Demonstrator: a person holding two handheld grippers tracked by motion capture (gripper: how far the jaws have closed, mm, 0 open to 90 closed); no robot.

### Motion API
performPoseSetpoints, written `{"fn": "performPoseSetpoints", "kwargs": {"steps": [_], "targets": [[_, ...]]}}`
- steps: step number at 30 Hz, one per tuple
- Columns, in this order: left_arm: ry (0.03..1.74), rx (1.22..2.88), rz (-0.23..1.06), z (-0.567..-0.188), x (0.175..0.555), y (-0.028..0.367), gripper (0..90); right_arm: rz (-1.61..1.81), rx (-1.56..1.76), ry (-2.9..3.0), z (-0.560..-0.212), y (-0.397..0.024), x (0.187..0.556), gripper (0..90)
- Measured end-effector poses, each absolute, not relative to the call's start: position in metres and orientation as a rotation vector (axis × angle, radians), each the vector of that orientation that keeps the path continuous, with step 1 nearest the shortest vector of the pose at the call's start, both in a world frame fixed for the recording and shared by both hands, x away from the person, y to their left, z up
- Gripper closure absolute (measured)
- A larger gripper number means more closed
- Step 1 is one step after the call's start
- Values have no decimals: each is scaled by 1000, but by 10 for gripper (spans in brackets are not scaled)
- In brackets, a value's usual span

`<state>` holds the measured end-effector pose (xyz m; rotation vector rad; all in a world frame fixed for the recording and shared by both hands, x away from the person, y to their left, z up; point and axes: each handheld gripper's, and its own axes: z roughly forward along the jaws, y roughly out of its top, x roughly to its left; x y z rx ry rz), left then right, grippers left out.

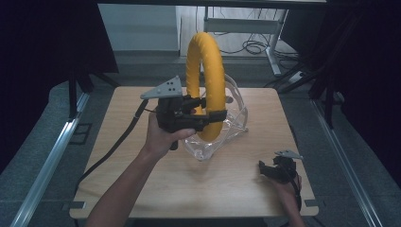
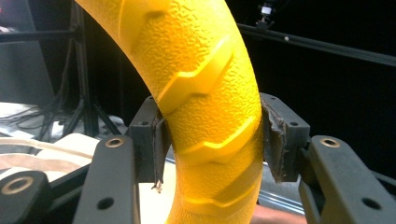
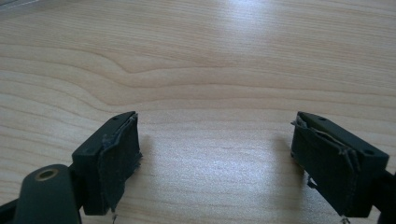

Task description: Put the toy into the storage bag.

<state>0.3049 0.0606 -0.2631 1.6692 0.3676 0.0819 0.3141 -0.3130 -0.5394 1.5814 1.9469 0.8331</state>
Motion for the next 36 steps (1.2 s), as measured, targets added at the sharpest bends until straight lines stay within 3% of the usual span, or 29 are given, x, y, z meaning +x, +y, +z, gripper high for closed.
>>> {"fn": "performPoseSetpoints", "kwargs": {"steps": [36], "targets": [[339,1745,-98,-291,328,41,479,832,1580,1940,-540,-313,314,154]]}}
